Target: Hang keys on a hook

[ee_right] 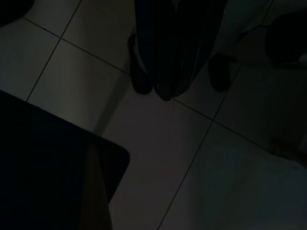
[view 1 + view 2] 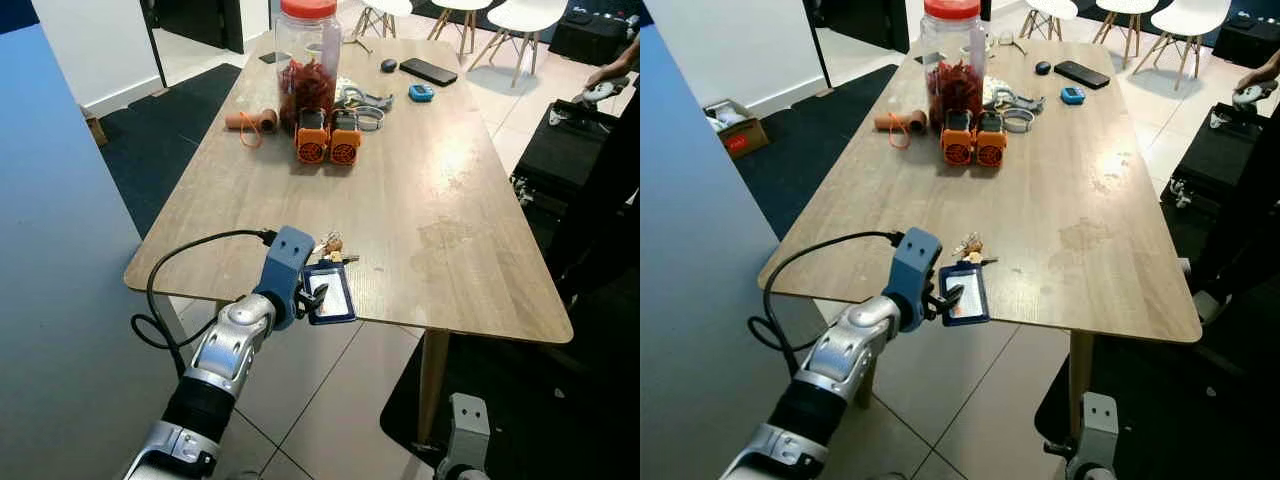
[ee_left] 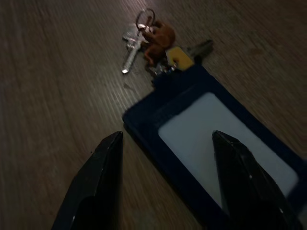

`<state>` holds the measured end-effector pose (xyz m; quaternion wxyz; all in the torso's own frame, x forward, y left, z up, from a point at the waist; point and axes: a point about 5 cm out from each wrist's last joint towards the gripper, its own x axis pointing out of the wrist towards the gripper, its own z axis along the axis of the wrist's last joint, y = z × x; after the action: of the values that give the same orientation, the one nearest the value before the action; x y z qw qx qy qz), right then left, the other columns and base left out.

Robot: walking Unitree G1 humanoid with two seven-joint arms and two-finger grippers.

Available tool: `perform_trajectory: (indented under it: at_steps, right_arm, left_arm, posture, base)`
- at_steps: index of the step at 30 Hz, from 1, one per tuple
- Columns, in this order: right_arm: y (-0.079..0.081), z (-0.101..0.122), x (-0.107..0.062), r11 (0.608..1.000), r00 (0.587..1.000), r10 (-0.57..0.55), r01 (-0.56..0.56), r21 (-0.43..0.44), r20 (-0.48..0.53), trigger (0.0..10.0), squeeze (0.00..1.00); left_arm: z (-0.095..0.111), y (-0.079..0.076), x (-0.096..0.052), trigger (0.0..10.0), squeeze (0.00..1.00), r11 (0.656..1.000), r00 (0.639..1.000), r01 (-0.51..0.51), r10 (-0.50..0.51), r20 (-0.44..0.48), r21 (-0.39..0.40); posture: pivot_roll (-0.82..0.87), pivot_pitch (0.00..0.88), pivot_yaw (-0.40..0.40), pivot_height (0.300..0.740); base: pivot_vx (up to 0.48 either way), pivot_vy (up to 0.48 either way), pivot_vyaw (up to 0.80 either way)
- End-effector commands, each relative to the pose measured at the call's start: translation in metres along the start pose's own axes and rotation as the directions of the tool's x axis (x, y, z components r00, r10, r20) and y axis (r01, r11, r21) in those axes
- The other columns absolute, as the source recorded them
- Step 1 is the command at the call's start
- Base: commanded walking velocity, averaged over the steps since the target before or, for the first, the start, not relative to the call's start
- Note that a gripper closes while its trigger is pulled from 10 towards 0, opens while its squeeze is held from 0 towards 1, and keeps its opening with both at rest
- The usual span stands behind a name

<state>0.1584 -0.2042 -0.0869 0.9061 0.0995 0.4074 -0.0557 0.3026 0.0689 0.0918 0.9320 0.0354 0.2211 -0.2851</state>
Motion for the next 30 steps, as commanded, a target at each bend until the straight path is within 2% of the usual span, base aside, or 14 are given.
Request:
perform_trajectory:
  at_steps: [1, 3, 5, 11, 13, 14, 15, 16, 17, 18, 19, 20, 22, 30]
  right_arm:
    - [-0.001, -0.002, -0.001, 1.000, 1.000, -0.006, 0.006, 0.006, -0.009, 10.0, 0.00]
    - [-0.001, -0.002, -0.001, 1.000, 1.000, -0.006, 0.006, 0.006, -0.009, 10.0, 0.00]
    - [-0.001, -0.002, -0.001, 1.000, 1.000, -0.005, 0.005, 0.006, -0.009, 10.0, 0.00]
    - [-0.001, -0.002, 0.000, 1.000, 1.000, -0.005, 0.005, 0.006, -0.009, 10.0, 0.00]
    - [0.000, -0.001, 0.000, 1.000, 1.000, -0.004, 0.004, 0.004, -0.007, 10.0, 0.00]
    - [0.000, -0.001, 0.000, 1.000, 1.000, -0.004, 0.004, 0.004, -0.006, 10.0, 0.00]
    - [0.000, -0.001, 0.000, 1.000, 1.000, -0.005, 0.005, 0.004, -0.005, 10.0, 0.00]
    - [0.000, -0.001, 0.000, 1.000, 1.000, -0.005, 0.005, 0.004, -0.005, 10.0, 0.00]
    - [-0.001, -0.001, 0.000, 1.000, 1.000, -0.005, 0.005, 0.005, -0.005, 10.0, 0.00]
    - [-0.001, -0.001, 0.000, 1.000, 1.000, -0.006, 0.006, 0.005, -0.004, 10.0, 0.00]
    - [-0.001, -0.001, 0.000, 1.000, 1.000, -0.006, 0.006, 0.005, -0.004, 10.0, 0.00]
    - [-0.001, -0.001, 0.000, 1.000, 1.000, -0.007, 0.007, 0.007, -0.004, 10.0, 0.00]
    - [-0.001, -0.001, 0.000, 1.000, 1.000, -0.008, 0.008, 0.008, -0.004, 10.0, 0.00]
    - [-0.002, 0.000, 0.000, 1.000, 1.000, -0.010, 0.010, 0.008, -0.006, 10.0, 0.00]
  left_arm:
    - [-0.036, -0.008, 0.001, 10.0, 0.00, 0.996, 0.982, 0.021, -0.037, -0.184, -0.085]
    - [-0.035, -0.010, 0.000, 10.0, 0.00, 0.995, 0.981, 0.031, -0.049, -0.187, -0.094]
    - [-0.033, -0.017, 0.001, 10.0, 0.00, 0.988, 0.978, 0.067, -0.093, -0.187, -0.142]
    - [-0.031, -0.021, 0.002, 9.7, 0.00, 0.982, 0.976, 0.084, -0.115, -0.184, -0.167]
    - [-0.028, -0.025, 0.005, 8.4, 0.00, 0.980, 0.976, 0.095, -0.126, -0.179, -0.173]
    - [-0.027, -0.027, 0.006, 6.8, 0.00, 0.979, 0.975, 0.100, -0.132, -0.178, -0.176]
    - [-0.026, -0.029, 0.006, 6.2, 0.00, 0.978, 0.974, 0.105, -0.137, -0.179, -0.178]
    - [-0.026, -0.029, 0.006, 6.2, 0.00, 0.978, 0.974, 0.105, -0.137, -0.179, -0.178]
    - [-0.025, -0.031, 0.006, 4.7, 0.00, 0.978, 0.973, 0.109, -0.142, -0.183, -0.181]
    - [-0.024, -0.032, 0.007, 3.9, 0.00, 0.977, 0.973, 0.109, -0.143, -0.184, -0.182]
    - [-0.024, -0.032, 0.007, 3.9, 0.00, 0.977, 0.973, 0.109, -0.143, -0.184, -0.182]
    - [-0.024, -0.033, 0.007, 2.2, 0.00, 0.978, 0.973, 0.106, -0.139, -0.185, -0.178]
    - [-0.024, -0.033, 0.007, 0.2, 0.00, 0.979, 0.973, 0.103, -0.136, -0.188, -0.174]
    - [-0.024, -0.033, 0.008, 0.0, 0.00, 0.981, 0.973, 0.092, -0.125, -0.192, -0.171]
  posture:
    - [0.05, 0.047, -0.008, 0.740]
    - [0.05, 0.047, -0.008, 0.740]
    - [0.05, 0.047, -0.008, 0.740]
    - [0.05, 0.049, -0.010, 0.740]
    - [0.05, 0.053, -0.011, 0.740]
    - [0.05, 0.053, -0.011, 0.740]
    - [0.05, 0.053, -0.011, 0.740]
    - [0.05, 0.053, -0.011, 0.740]
    - [0.05, 0.053, -0.011, 0.740]
    - [0.05, 0.053, -0.011, 0.740]
    - [0.05, 0.053, -0.011, 0.740]
    - [0.05, 0.053, -0.011, 0.740]
    - [0.05, 0.053, -0.011, 0.740]
    - [0.04, 0.054, -0.007, 0.740]
  base:
    - [0.000, 0.000, 0.00]
    - [0.000, 0.000, 0.00]
    - [0.000, 0.000, 0.00]
    - [0.000, 0.000, 0.00]
    - [0.000, 0.000, 0.00]
    - [0.000, 0.000, 0.00]
    - [0.000, 0.000, 0.00]
    - [0.000, 0.000, 0.00]
    - [0.000, 0.000, 0.00]
    - [0.000, 0.000, 0.00]
    - [0.000, 0.000, 0.00]
    - [0.000, 0.000, 0.00]
    - [0.000, 0.000, 0.00]
    - [0.000, 0.000, 0.00]
